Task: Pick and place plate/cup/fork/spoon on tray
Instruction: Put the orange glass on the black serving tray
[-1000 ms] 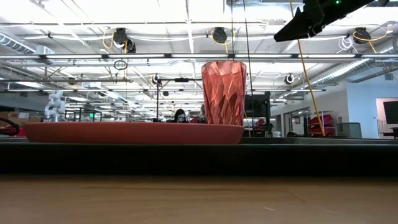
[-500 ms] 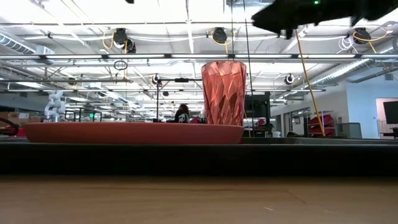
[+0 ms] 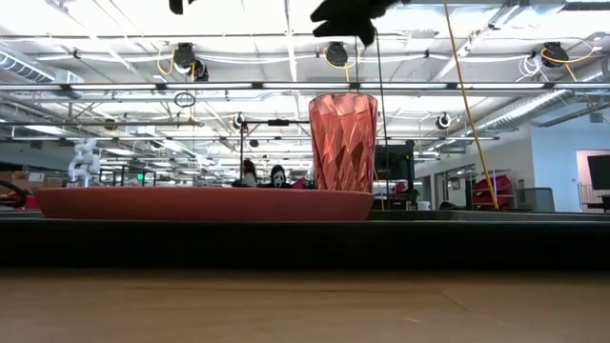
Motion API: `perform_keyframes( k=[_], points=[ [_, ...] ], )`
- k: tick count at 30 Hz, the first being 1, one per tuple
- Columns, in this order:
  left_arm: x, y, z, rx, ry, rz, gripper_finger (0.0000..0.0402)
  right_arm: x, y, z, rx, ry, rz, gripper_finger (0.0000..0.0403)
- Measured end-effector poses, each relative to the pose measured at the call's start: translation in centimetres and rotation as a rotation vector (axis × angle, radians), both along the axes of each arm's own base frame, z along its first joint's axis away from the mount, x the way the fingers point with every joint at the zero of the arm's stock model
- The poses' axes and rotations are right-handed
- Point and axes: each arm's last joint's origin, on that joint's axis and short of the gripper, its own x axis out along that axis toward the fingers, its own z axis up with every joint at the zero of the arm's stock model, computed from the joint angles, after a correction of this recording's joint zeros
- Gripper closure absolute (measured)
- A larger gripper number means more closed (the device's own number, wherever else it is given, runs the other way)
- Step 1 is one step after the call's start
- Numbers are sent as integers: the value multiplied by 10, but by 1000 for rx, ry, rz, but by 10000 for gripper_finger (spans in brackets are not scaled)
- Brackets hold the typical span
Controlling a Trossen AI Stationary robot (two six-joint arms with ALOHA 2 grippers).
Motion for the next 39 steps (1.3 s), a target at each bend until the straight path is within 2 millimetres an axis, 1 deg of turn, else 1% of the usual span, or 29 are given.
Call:
perform_keyframes(
  k=[3,6,8,12,14,17,20,27,36,39],
  points=[
    [-10,0,1,28,37,1,224,16,-1,16,2,144,-41,248],
    [-28,-1,10,27,3,0,224,34,-2,14,62,271,-63,248],
    [-40,-2,11,28,15,-7,224,44,0,3,86,374,-68,248],
    [-63,-3,14,35,22,-19,224,55,5,-27,98,612,-59,248],
    [-73,-4,15,25,17,-25,224,57,9,-41,99,717,-75,248],
    [-82,-5,16,14,2,-39,224,54,12,-52,85,828,-92,248],
    [-85,-6,16,18,4,-76,224,50,14,-52,56,863,-140,248],
    [-83,-7,15,27,15,-92,224,45,14,-42,76,827,-172,248],
    [-83,-7,14,23,23,-93,224,44,11,-42,79,831,-188,248],
    [-83,-7,14,23,26,-93,224,44,9,-41,44,831,-217,248]
  ],
)
